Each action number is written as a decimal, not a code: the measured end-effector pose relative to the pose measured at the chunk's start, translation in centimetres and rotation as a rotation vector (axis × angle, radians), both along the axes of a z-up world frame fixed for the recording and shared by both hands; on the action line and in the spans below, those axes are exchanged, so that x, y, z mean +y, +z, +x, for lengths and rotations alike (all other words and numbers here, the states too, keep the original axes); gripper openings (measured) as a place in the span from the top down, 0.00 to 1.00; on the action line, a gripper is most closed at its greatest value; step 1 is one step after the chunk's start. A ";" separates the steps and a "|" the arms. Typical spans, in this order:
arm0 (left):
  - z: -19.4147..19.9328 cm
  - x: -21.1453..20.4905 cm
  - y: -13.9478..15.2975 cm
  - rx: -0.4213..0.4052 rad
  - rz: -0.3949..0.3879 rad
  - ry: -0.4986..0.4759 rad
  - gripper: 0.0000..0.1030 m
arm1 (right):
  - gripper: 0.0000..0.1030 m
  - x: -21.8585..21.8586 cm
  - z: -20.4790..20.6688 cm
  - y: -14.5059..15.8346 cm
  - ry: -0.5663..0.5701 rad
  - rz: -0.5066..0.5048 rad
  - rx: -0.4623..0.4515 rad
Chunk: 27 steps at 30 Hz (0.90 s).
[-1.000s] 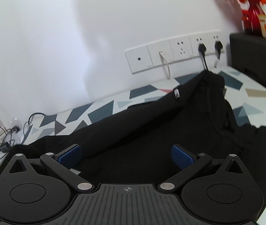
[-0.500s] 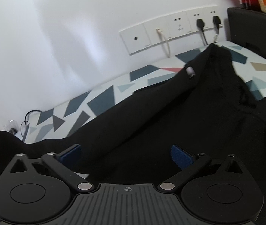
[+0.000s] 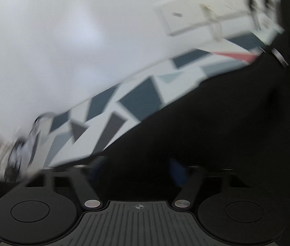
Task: Fold clothes
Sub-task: 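Open the right gripper on the hoodie while the left gripper holds its edge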
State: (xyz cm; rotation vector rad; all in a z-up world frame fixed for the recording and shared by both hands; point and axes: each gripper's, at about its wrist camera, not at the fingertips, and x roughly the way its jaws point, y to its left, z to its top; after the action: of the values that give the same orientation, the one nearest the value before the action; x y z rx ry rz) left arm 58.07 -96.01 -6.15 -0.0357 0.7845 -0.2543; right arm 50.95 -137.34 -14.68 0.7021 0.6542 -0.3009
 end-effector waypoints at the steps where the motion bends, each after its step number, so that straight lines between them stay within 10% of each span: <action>1: 0.4 0.4 -0.4 0.008 0.000 0.002 0.88 | 0.74 -0.4 0.4 -0.2 -0.046 0.031 0.007; 7: 3.5 0.5 -1.2 0.005 0.010 -0.046 0.88 | 0.91 -2.4 3.3 1.6 -0.132 0.073 -0.122; 9: 5.8 -0.5 -1.4 0.002 0.054 -0.086 0.83 | 0.85 -2.9 5.6 2.4 -0.147 0.024 -0.143; 11: 7.7 -2.0 -1.7 -0.015 0.165 -0.108 0.70 | 0.54 -3.1 7.2 3.1 -0.187 0.035 -0.169; 15: 7.4 -2.6 -0.7 -0.154 0.215 -0.197 0.47 | 0.56 -2.4 9.0 4.1 -0.183 0.093 -0.208; 21: 4.5 0.0 -3.2 -0.118 0.163 -0.259 0.42 | 0.55 1.7 6.8 2.4 -0.085 -0.041 -0.101; 27: 2.0 -1.6 -6.7 -0.133 0.307 -0.387 0.35 | 0.54 2.6 4.1 -0.1 -0.117 -0.073 0.020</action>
State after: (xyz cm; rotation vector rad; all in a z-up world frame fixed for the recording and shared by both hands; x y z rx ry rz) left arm 60.04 -97.64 -12.88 0.4225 0.6868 -0.4946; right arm 55.06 -134.71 -14.74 0.6694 0.6186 -0.4385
